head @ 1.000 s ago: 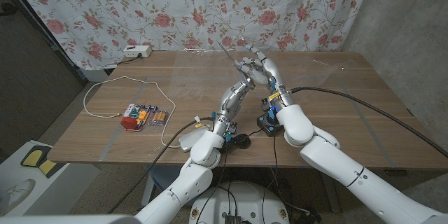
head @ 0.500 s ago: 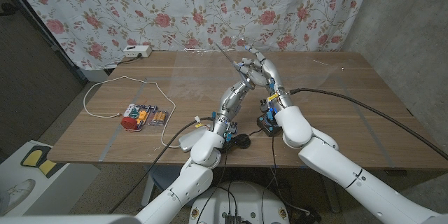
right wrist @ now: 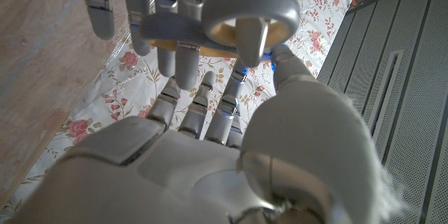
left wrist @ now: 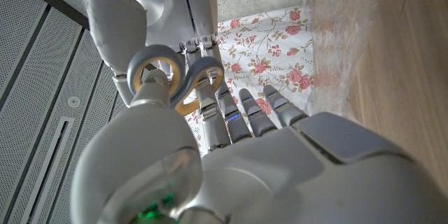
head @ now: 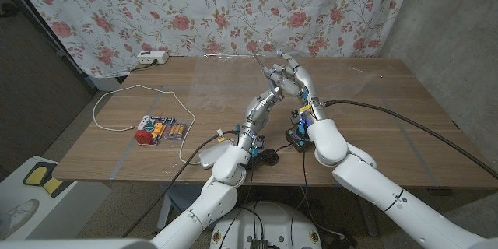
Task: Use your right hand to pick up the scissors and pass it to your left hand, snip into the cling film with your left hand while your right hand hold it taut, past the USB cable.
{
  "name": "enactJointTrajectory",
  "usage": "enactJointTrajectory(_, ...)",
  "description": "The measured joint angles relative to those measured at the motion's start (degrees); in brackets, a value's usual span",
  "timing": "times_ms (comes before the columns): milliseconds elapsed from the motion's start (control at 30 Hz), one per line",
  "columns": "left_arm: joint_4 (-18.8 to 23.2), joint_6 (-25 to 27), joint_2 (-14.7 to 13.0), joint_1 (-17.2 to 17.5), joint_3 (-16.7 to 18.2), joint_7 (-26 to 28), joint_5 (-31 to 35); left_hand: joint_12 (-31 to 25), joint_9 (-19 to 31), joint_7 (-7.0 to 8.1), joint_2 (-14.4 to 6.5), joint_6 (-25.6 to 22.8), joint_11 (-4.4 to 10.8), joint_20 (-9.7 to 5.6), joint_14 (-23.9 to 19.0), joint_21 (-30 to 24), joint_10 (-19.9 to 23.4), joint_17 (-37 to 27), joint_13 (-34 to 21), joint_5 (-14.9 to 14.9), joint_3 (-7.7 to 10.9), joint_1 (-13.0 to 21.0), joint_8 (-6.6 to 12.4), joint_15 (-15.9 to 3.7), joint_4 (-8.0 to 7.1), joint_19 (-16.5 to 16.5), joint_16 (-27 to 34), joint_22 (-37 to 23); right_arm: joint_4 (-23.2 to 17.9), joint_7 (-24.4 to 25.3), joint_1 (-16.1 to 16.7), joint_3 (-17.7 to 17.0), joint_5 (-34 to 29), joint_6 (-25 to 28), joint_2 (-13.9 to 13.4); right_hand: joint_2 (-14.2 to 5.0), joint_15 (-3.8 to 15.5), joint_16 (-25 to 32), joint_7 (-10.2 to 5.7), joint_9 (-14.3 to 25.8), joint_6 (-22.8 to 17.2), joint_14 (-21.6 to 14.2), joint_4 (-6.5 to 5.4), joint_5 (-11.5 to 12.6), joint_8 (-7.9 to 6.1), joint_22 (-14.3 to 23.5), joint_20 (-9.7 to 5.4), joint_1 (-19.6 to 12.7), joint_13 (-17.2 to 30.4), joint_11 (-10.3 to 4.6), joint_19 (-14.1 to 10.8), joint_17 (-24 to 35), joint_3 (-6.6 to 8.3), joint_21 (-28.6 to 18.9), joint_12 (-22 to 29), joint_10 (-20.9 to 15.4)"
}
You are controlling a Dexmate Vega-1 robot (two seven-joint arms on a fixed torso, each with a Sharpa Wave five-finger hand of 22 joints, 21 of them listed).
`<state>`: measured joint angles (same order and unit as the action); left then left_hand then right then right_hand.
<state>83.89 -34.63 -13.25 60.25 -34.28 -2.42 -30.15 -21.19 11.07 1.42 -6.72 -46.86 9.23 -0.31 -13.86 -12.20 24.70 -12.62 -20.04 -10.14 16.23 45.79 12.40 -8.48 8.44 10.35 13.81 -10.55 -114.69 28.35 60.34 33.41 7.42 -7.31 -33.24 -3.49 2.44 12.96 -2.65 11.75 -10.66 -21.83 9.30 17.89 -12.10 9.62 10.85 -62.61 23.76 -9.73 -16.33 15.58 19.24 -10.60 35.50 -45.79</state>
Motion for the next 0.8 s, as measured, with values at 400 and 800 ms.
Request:
enactJointTrajectory(400, -0.2, -0.1, 0.1, 0.1, 0.1, -0.1, -0.5, -0.8, -0.1, 0.07, -0.8, -0.7, 0.61, 0.45, -0.7, 0.0, -1.0, -1.4, -1.9, 0.0, -0.02, 0.1, 0.0, 0.08, 0.02, 0.0, 1.5, -0.3, 0.4, 0.2, 0.2, -0.1, 0.2, -0.4, 0.3, 0.01, 0.0, -0.3, -0.23, 0.0, -0.2, 0.0, -0.48, -0.1, 0.0, 0.0, 0.0, 0.0, 0.0, 0.0, 0.0, -0.2, 0.47, 0.0, 0.0, 0.0)
enactJointTrajectory(800, -0.6, -0.2, 0.2, -0.1, 0.1, -0.8, -1.0, -1.5, -0.2, 1.47, 0.0, -1.7, 0.11, 0.31, -1.2, -0.4, 2.3, -1.6, -2.2, 0.0, -0.27, 0.9, 0.0, -0.24, 0.26, 0.3, 1.9, -0.3, 0.7, -0.1, 0.1, 0.3, 0.3, -0.6, 0.5, 0.09, 0.0, -0.3, -0.41, 0.0, -0.4, 0.0, -0.23, 0.4, 0.0, 0.0, 0.0, -0.1, 0.0, 0.0, 0.0, -0.2, 0.71, 0.0, -0.1, 0.0)
